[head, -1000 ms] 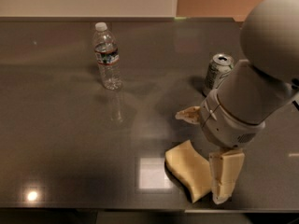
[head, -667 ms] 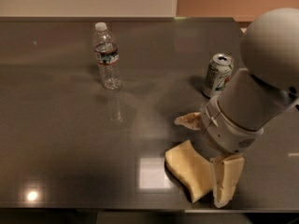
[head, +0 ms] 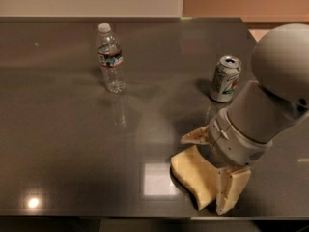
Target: Pick sponge
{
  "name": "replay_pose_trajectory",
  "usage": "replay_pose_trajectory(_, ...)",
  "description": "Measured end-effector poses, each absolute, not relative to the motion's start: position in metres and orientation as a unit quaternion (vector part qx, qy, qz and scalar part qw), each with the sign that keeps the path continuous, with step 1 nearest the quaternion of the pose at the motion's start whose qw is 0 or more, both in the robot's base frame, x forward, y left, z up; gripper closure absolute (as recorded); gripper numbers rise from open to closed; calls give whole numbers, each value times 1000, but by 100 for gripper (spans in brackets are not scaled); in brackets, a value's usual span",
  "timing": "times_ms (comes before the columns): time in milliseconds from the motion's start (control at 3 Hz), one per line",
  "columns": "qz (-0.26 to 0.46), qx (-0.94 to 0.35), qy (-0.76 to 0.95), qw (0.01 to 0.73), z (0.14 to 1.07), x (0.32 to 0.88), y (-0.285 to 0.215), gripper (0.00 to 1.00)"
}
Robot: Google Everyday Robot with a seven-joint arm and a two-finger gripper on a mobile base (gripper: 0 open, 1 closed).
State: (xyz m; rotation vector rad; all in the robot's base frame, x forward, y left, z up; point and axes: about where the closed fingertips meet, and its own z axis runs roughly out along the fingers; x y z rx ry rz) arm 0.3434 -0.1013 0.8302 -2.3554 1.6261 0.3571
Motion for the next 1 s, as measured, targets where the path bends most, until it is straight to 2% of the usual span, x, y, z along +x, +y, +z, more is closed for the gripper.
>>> replay_pose_trajectory(1000,124,-792,581,139,864,361,-109,87)
